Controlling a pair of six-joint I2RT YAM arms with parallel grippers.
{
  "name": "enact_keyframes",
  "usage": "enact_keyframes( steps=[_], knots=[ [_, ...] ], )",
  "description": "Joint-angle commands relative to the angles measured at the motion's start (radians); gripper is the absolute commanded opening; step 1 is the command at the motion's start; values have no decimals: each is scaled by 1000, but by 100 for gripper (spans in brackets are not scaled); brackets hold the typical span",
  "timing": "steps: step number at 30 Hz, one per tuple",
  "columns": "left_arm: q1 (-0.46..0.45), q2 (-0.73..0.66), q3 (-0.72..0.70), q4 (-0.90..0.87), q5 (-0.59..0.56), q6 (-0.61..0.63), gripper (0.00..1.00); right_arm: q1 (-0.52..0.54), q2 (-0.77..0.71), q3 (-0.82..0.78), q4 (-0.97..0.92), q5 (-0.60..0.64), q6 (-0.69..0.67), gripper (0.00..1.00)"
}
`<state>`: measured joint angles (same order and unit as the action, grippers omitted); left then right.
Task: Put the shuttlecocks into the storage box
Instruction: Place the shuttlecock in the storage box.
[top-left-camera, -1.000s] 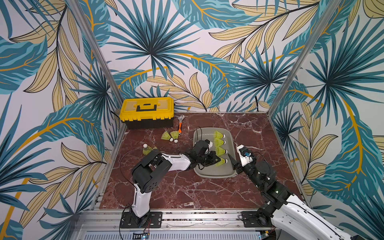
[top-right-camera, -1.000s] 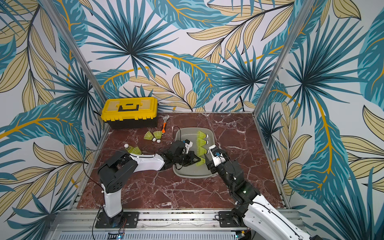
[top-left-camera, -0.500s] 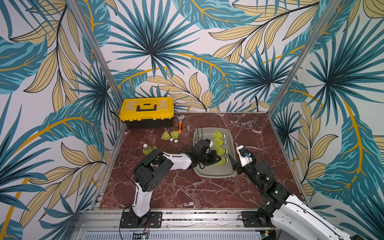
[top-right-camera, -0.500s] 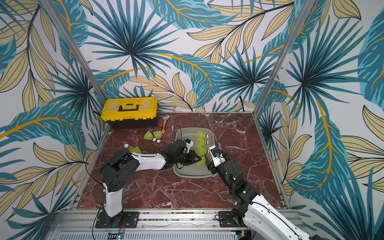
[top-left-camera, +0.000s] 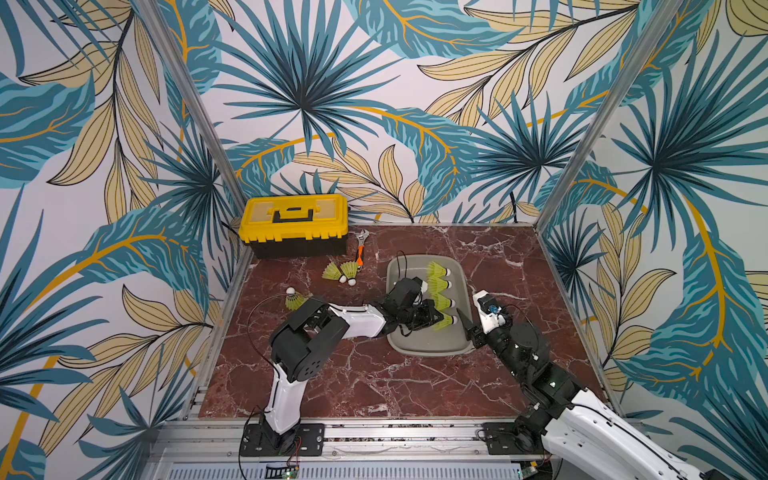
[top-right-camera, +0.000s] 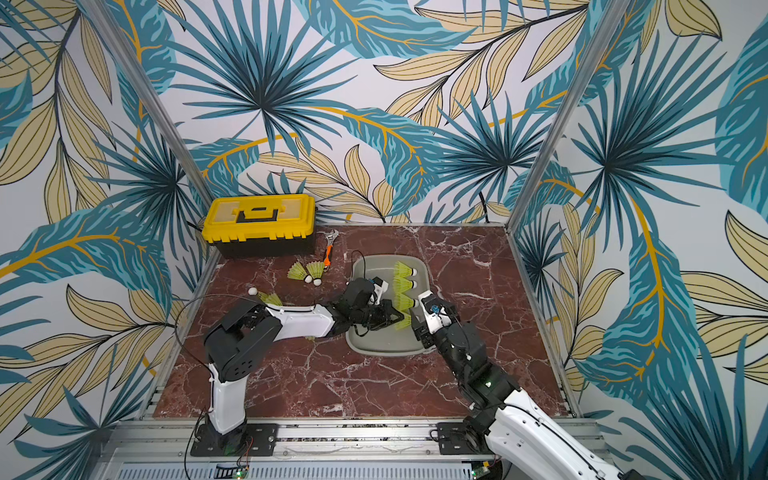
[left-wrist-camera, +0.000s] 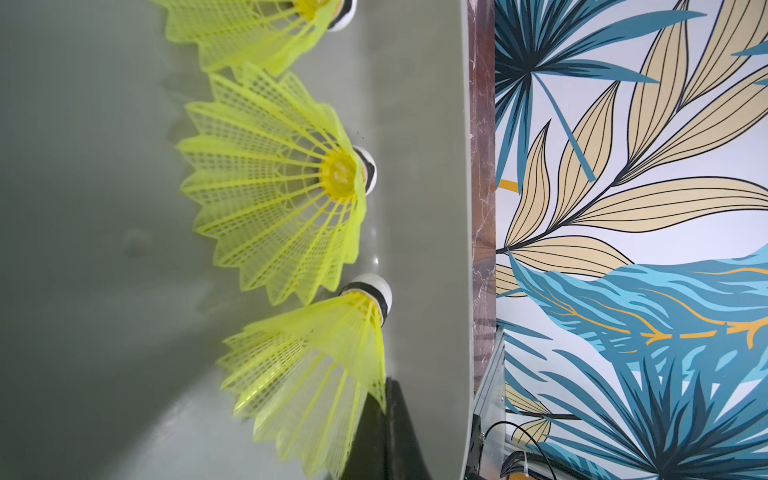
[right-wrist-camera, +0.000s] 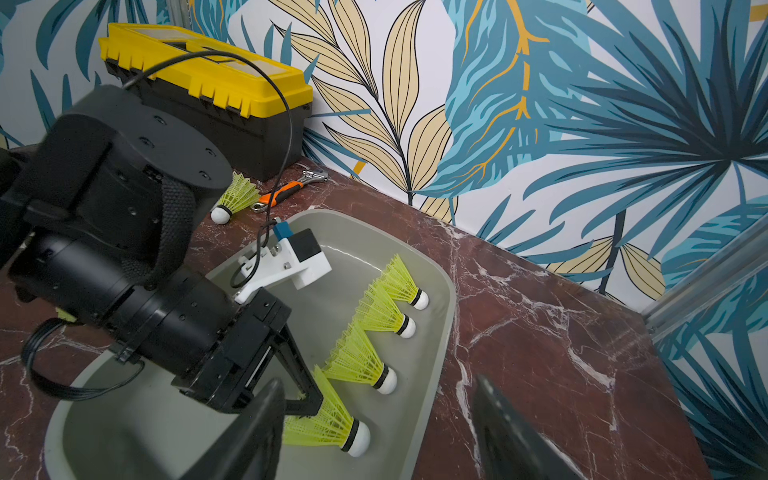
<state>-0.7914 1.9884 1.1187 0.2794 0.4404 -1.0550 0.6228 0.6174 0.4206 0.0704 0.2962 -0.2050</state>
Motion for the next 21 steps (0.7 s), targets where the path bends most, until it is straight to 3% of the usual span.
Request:
enact_keyframes(
  steps=[1, 21],
  knots=[
    [-2, 22, 55, -20, -23, 16, 0, 2, 2, -23, 14, 18, 3, 71],
    [-2, 47, 73, -7, -62, -8, 0, 2, 5, -26, 10, 23, -2, 72]
  ],
)
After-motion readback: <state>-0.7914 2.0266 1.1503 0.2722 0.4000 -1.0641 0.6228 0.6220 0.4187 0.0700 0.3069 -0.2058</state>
